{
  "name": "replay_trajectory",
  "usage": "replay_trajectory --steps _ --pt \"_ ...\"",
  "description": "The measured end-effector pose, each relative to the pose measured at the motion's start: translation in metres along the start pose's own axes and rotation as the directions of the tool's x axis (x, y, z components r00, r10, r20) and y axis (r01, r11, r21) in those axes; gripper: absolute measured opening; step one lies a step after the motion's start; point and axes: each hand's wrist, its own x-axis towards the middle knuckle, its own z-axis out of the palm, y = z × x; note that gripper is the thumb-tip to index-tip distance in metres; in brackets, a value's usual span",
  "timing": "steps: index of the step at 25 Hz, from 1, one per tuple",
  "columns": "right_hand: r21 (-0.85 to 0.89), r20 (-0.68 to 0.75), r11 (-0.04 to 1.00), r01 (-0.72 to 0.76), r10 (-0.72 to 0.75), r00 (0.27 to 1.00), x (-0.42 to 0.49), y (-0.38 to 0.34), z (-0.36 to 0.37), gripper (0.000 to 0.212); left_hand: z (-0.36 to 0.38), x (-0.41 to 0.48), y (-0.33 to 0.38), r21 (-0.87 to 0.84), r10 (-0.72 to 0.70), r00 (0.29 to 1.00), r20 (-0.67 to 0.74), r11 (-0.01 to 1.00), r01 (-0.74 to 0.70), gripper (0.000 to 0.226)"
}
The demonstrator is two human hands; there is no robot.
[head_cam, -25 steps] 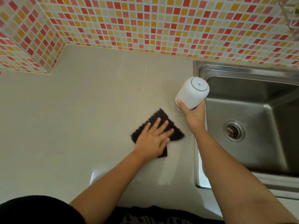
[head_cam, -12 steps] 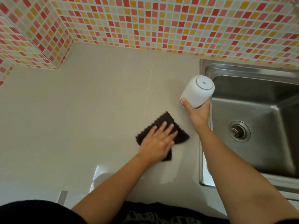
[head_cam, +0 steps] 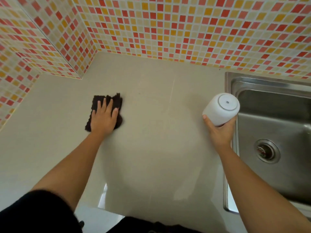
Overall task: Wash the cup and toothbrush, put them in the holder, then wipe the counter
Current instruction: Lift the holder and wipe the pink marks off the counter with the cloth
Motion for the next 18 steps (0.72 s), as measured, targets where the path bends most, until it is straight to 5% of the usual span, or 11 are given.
replay_trajectory --steps 3,8,13,16,18 --pt "0.013 0.002 1.0 -0.014 0.014 1.0 0.001 -0.001 0.001 0.091 -0.004 0.059 0.067 -0.028 -0.024 0.998 0.052 0.999 0.026 0.054" --pt "0.027 0.018 0.999 -0.035 0.034 0.999 0.001 -0.001 0.001 0.091 0.039 -0.008 0.162 -0.035 0.362 0.928 0.093 0.932 -0.36 0.055" --pt "0.018 -0.008 0.999 -0.031 0.032 0.999 -0.001 0.001 0.003 0.093 0.042 -0.139 0.079 0.034 0.611 0.775 0.16 0.782 -0.623 0.051" --pt "0.025 -0.003 0.999 -0.03 0.03 1.0 0.0 0.0 0.003 0.092 0.026 -0.095 0.024 0.127 0.539 0.837 0.097 0.827 -0.548 0.059" --pt "0.032 -0.002 0.999 -0.034 0.034 0.999 0.001 0.0 0.002 0.09 0.016 -0.041 0.037 0.044 0.328 0.943 0.051 0.943 -0.33 0.061"
